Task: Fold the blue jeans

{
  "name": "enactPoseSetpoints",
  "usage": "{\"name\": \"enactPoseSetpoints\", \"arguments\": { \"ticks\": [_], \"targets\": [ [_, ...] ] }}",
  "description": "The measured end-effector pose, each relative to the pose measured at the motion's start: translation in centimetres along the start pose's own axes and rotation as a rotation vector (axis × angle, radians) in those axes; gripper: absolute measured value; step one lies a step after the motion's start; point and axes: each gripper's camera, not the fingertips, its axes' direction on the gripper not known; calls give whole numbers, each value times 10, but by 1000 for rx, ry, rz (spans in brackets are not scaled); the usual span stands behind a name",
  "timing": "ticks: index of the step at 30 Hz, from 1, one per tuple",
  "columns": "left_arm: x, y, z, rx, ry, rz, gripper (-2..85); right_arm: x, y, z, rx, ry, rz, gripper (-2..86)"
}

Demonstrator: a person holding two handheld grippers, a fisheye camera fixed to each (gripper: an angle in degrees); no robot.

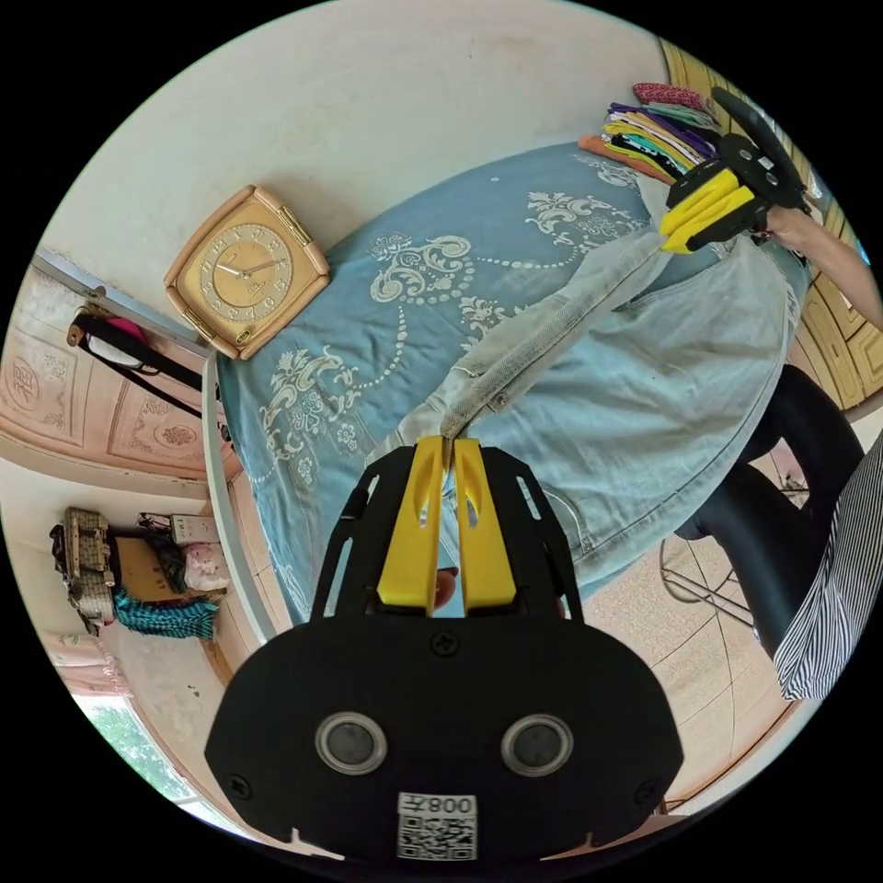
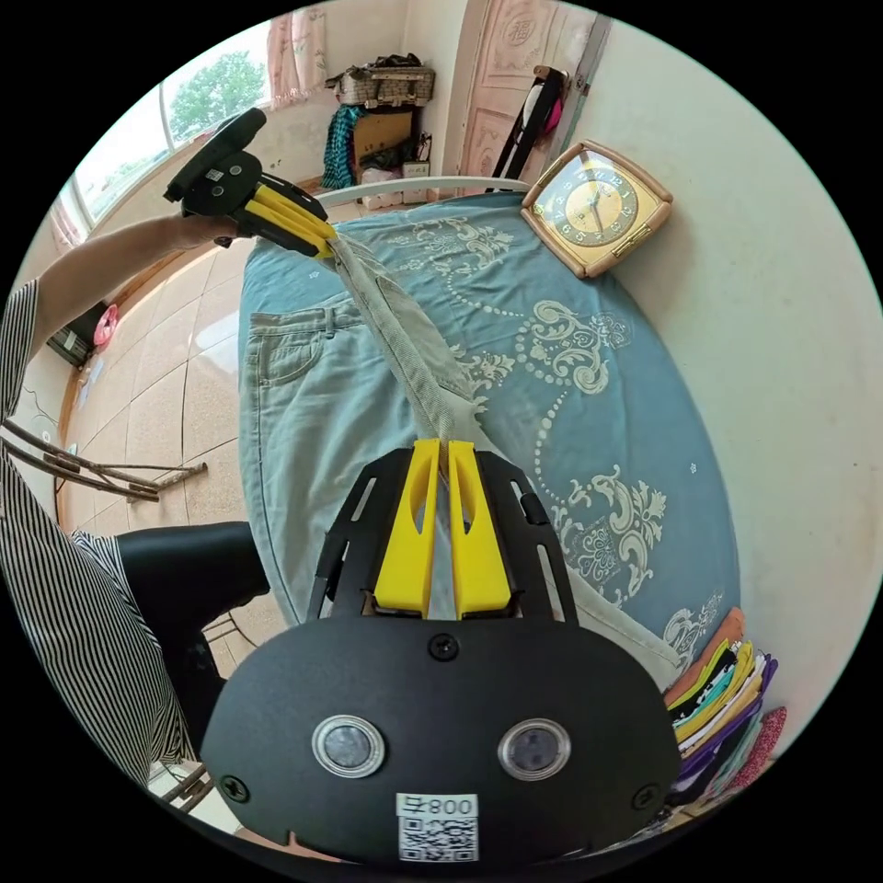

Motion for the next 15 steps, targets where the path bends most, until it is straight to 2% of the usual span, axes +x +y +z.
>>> {"name": "enactPoseSetpoints", "arguments": {
  "ticks": [10,15],
  "targets": [
    [54,77,7,-123,75,39,16,-123,32,39,-131,-70,-120,6],
    [71,99,15,-162,92,53,16,-153,46,58,-161,-131,-107,6]
  ]
}}
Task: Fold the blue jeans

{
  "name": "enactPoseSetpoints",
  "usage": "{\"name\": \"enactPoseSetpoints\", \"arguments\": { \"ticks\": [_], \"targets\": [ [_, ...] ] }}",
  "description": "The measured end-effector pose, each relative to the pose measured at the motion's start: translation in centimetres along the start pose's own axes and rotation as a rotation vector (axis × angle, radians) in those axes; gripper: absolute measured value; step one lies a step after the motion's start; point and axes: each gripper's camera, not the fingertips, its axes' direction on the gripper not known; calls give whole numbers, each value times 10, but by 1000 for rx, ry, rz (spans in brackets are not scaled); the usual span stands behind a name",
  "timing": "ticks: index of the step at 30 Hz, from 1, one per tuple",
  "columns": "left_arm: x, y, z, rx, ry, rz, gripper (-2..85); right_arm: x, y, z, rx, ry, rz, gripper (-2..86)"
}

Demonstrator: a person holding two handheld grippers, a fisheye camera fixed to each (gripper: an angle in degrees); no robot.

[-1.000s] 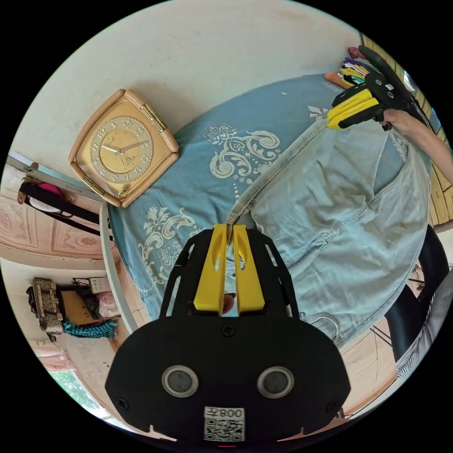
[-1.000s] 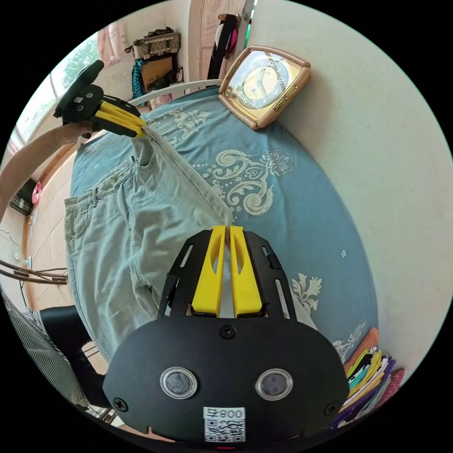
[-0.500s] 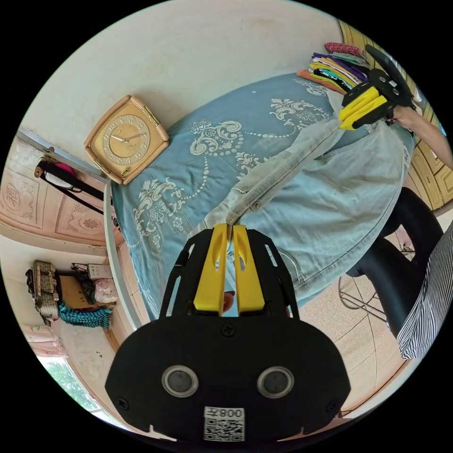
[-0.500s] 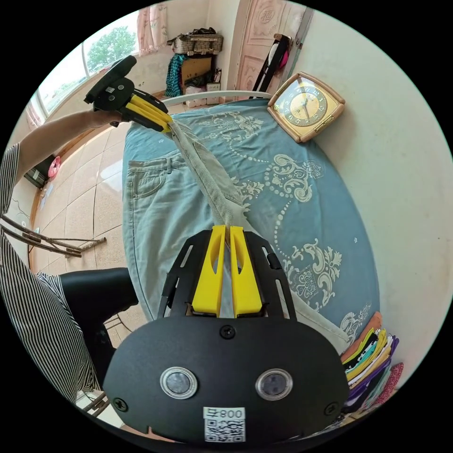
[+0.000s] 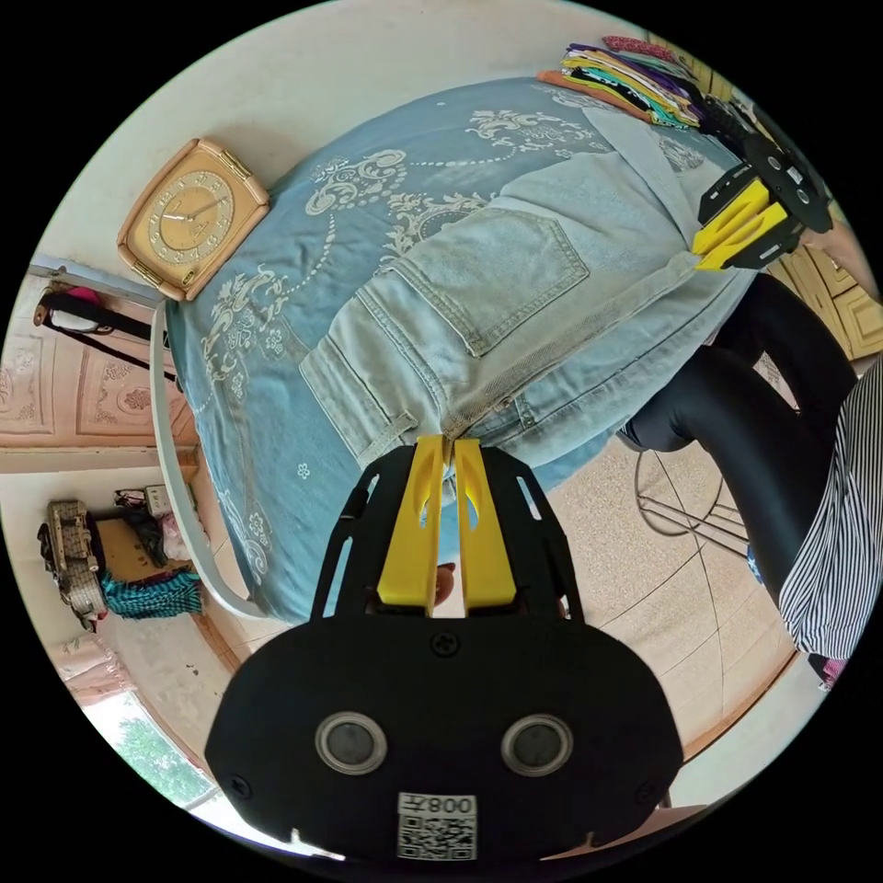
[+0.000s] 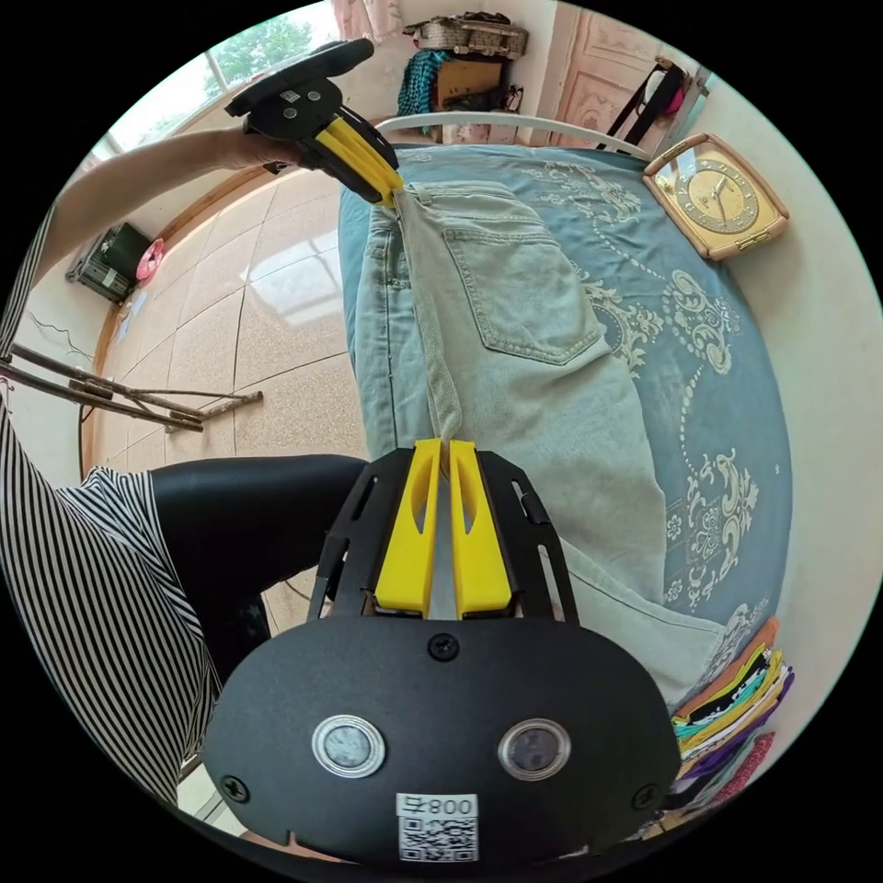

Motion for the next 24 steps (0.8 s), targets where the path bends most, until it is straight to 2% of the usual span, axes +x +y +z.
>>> {"name": "enactPoseSetpoints", "arguments": {
  "ticks": [9,24],
  "targets": [
    [12,24,16,-22,48,-2,13,-35,7,40,-50,-39,-43,7],
    [25,50,47,-63,74,-30,14,-46,31,91,-83,-74,-39,10]
  ]
}}
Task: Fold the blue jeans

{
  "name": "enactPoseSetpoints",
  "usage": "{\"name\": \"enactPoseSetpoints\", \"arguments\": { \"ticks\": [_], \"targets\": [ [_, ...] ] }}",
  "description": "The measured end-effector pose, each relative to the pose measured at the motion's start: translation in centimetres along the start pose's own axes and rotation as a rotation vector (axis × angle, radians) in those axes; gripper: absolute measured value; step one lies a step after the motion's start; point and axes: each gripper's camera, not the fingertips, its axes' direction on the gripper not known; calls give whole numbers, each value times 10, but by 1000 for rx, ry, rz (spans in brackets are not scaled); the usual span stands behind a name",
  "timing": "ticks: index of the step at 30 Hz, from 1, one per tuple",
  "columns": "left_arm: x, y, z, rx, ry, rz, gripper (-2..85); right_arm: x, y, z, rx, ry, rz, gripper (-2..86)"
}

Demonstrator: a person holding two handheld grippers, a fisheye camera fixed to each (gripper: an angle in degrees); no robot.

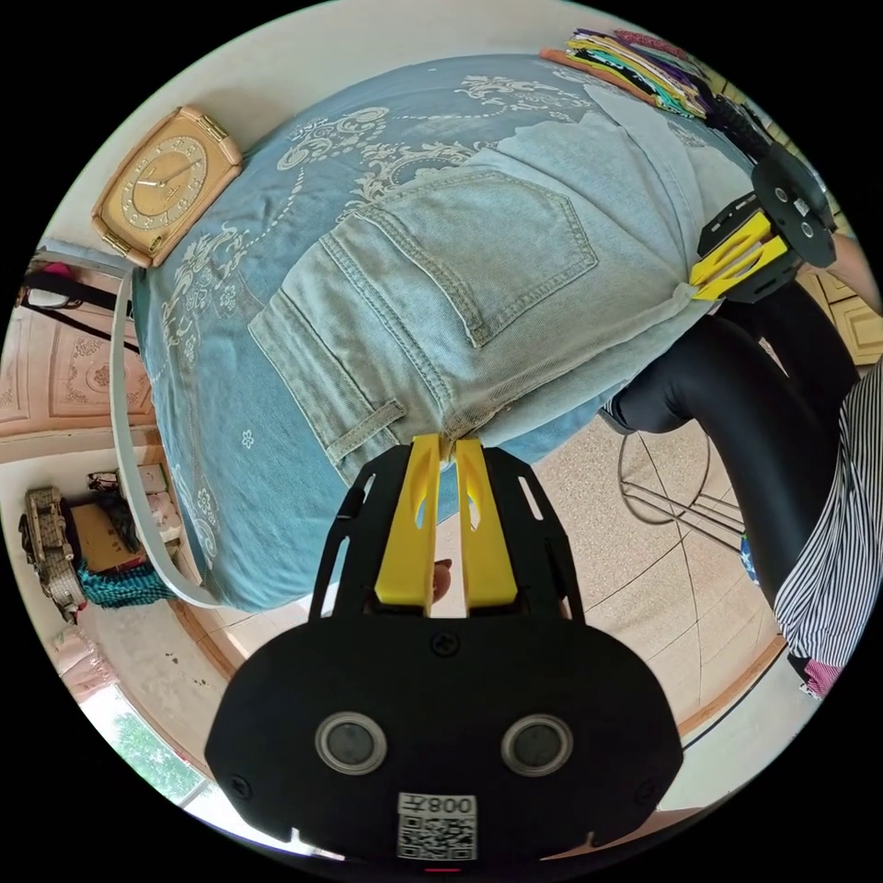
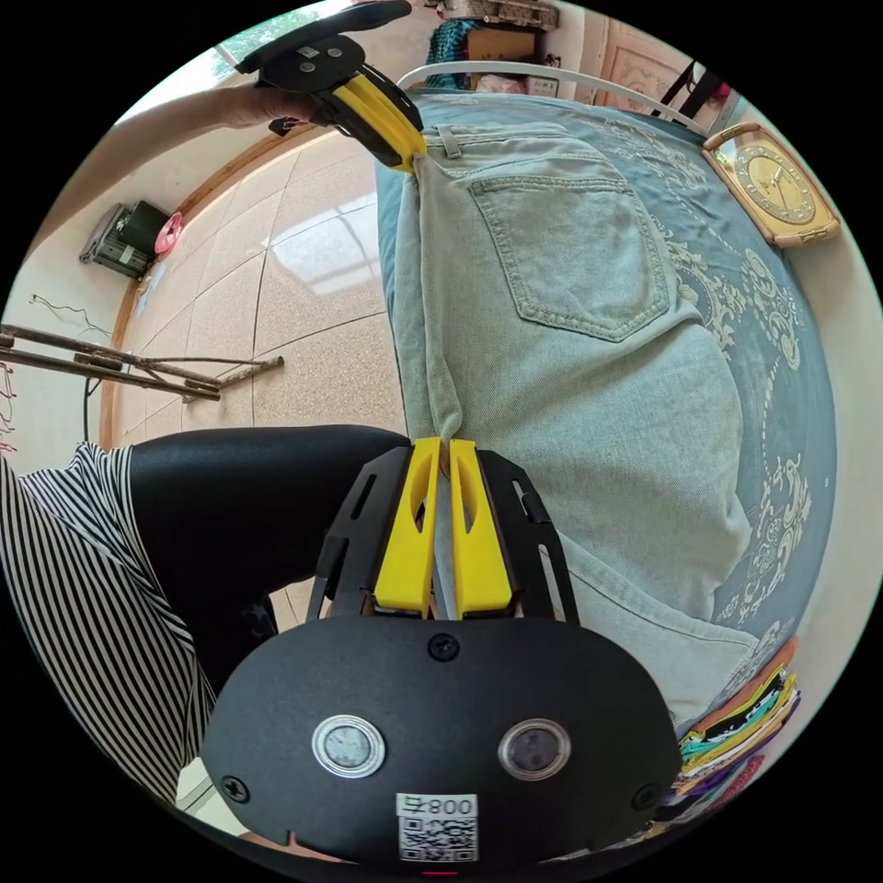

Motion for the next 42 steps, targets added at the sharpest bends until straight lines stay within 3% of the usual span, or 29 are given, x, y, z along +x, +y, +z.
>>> {"name": "enactPoseSetpoints", "arguments": {
  "ticks": [10,18,21,23,26,28,31,36,39,42],
  "targets": [
    [-5,16,7,12,-2,-45,16,7,26,6,34,-16,15,17],
    [-24,37,7,60,102,-153,47,24,46,22,32,-17,24,22],
    [-34,56,-4,169,177,-247,56,32,57,24,55,-12,46,25],
    [-35,64,-16,331,280,-312,50,39,64,25,71,-25,75,26],
    [-15,42,-10,427,379,-304,36,55,76,25,94,-71,127,29],
    [1,20,7,379,378,-287,26,69,87,24,110,-116,179,29],
    [24,-8,52,162,358,-228,12,88,105,15,144,-164,237,23],
    [26,-5,62,180,370,-252,5,125,153,-11,208,-225,334,7],
    [30,-7,58,190,351,-255,6,167,184,-22,222,-113,458,4],
    [35,-11,40,310,380,-292,12,214,203,-3,140,-75,582,3]
  ]
}}
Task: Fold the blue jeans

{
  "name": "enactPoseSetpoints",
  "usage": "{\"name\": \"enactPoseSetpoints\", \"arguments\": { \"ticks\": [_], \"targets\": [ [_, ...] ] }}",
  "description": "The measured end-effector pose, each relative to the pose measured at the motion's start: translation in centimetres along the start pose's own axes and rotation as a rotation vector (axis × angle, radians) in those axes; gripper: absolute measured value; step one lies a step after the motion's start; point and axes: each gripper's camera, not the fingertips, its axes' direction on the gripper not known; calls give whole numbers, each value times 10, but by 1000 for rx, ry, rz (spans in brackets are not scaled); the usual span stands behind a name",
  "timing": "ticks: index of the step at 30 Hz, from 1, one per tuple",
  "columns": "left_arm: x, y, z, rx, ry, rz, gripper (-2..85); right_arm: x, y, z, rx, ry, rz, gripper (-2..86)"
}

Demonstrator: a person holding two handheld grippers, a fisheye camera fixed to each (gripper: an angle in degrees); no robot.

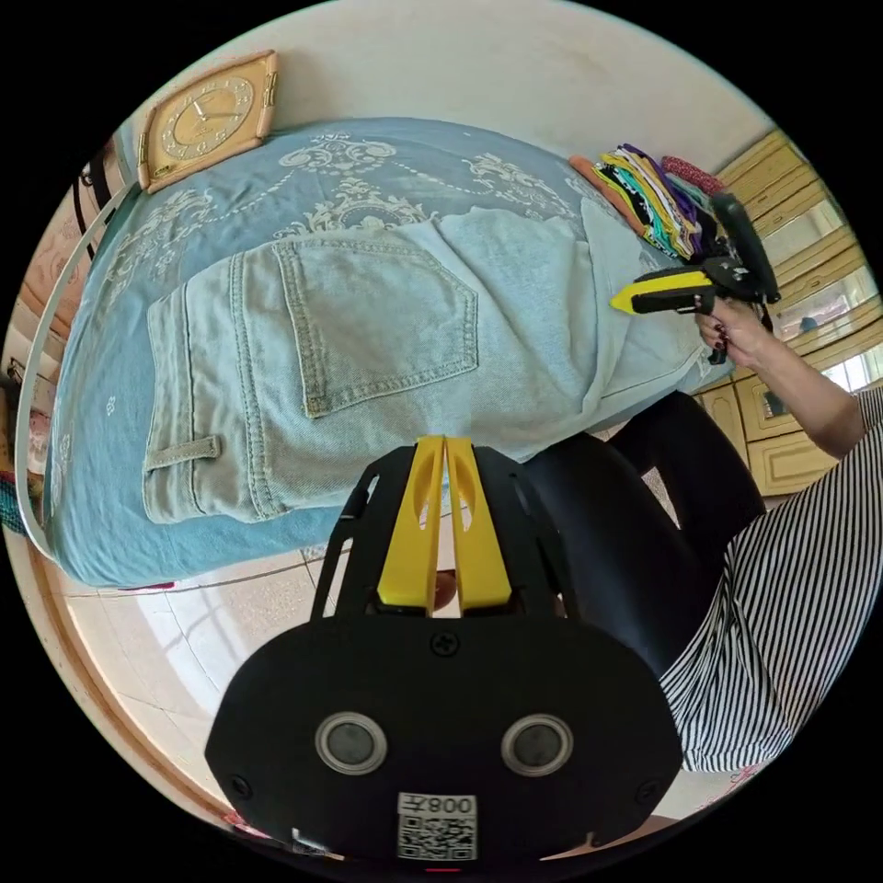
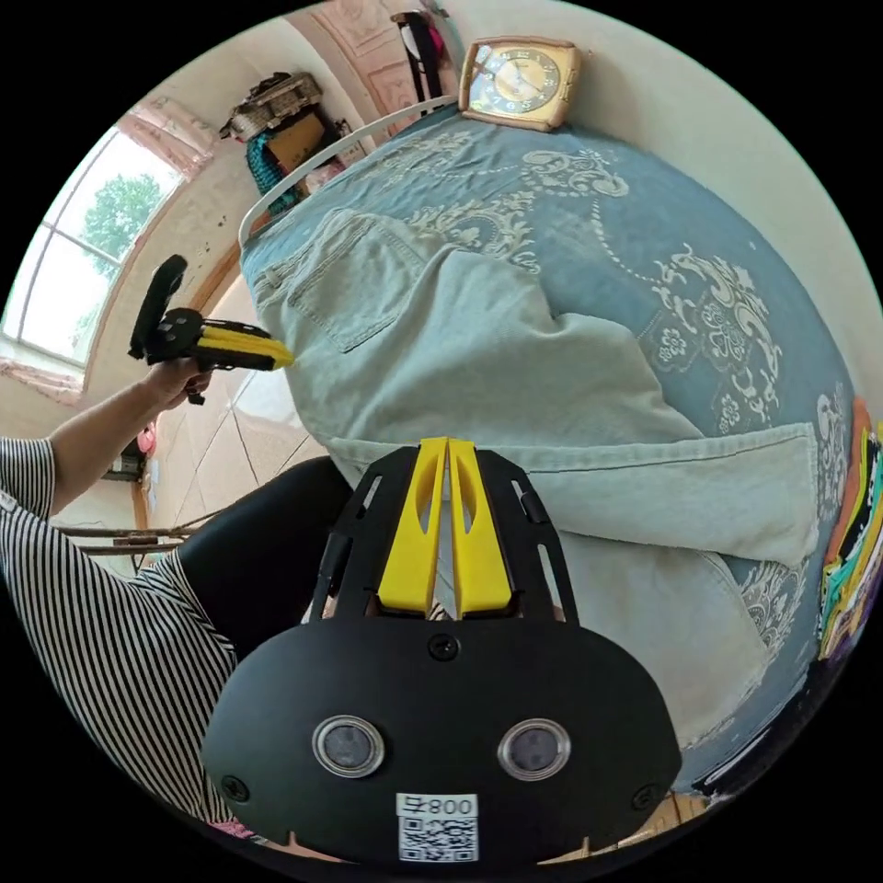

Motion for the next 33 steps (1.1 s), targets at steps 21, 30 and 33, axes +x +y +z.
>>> {"name": "enactPoseSetpoints", "arguments": {
  "ticks": [21,30,33],
  "targets": [
    [188,-184,154,-117,190,265,84,273,-19,-28,-88,142,534,77],
    [242,-200,170,-133,147,311,67,309,-1,-36,-82,151,604,77],
    [258,-206,175,-140,152,309,53,319,5,-36,-107,174,615,73]
  ]
}}
